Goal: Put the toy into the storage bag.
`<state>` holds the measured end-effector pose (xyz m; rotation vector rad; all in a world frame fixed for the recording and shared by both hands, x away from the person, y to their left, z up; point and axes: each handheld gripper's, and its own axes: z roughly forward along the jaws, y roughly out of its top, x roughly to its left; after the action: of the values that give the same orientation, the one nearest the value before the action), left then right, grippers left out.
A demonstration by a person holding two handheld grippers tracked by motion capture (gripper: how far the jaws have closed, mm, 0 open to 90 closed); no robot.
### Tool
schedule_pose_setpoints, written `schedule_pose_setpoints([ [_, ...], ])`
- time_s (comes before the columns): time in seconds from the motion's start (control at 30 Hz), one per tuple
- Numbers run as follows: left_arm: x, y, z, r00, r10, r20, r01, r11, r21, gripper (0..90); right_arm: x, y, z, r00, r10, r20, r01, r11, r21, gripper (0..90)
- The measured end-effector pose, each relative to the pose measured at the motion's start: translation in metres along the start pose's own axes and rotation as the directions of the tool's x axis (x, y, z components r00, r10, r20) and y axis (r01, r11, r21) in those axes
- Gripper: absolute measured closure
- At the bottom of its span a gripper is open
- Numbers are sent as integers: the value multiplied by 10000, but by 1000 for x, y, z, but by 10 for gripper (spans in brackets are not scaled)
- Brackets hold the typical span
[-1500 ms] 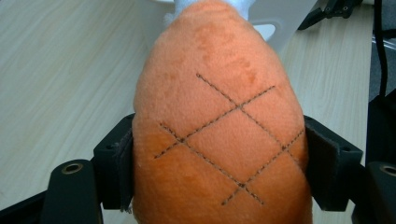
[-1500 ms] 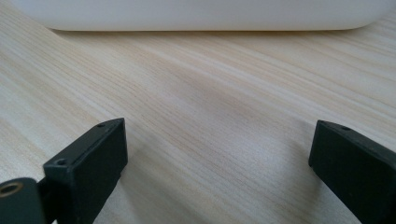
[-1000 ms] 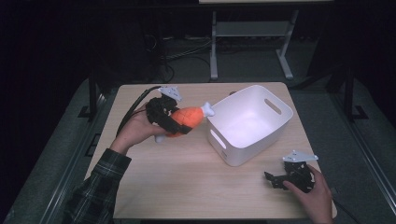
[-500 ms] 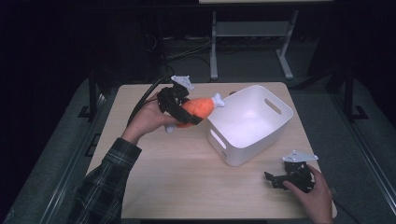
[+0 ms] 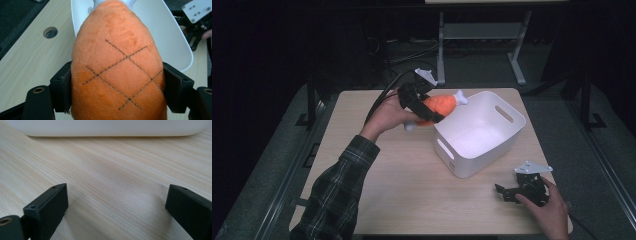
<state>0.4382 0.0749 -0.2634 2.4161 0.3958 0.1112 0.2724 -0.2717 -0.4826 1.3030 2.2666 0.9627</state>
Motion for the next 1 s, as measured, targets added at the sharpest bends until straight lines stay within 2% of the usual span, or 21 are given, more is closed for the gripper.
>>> schedule_pose_setpoints([
  [0.23, 4, 11, 12, 10000, -62, 33, 62, 10000, -8, 239, 0, 0, 0, 10000, -3, 4, 3, 10000, -1, 40],
  [0.27, 5, 14, 16, 9997, -219, 50, 220, 9997, -117, 239, 0, 0, 0, 10000, 3, 2, -3, 10000, -1, 40],
  [0.43, 6, 20, 25, 9994, -332, 26, 332, 9994, -64, 239, 0, 0, 0, 10000, 6, 1, -6, 10000, -5, 40],
  [0.5, 8, 23, 28, 9997, -237, 9, 237, 9997, -8, 239, 0, 0, 0, 10000, 0, 3, 0, 10000, -7, 40],
  [0.7, 9, 34, 37, 9990, -437, 8, 437, 9987, -244, 239, 0, 0, 0, 10000, 4, 2, -4, 10000, -6, 40],
  [1.0, 11, 46, 64, 9983, -576, 99, 579, 9979, -294, 238, 0, 0, 0, 10000, 4, 3, -4, 10000, -6, 40],
])
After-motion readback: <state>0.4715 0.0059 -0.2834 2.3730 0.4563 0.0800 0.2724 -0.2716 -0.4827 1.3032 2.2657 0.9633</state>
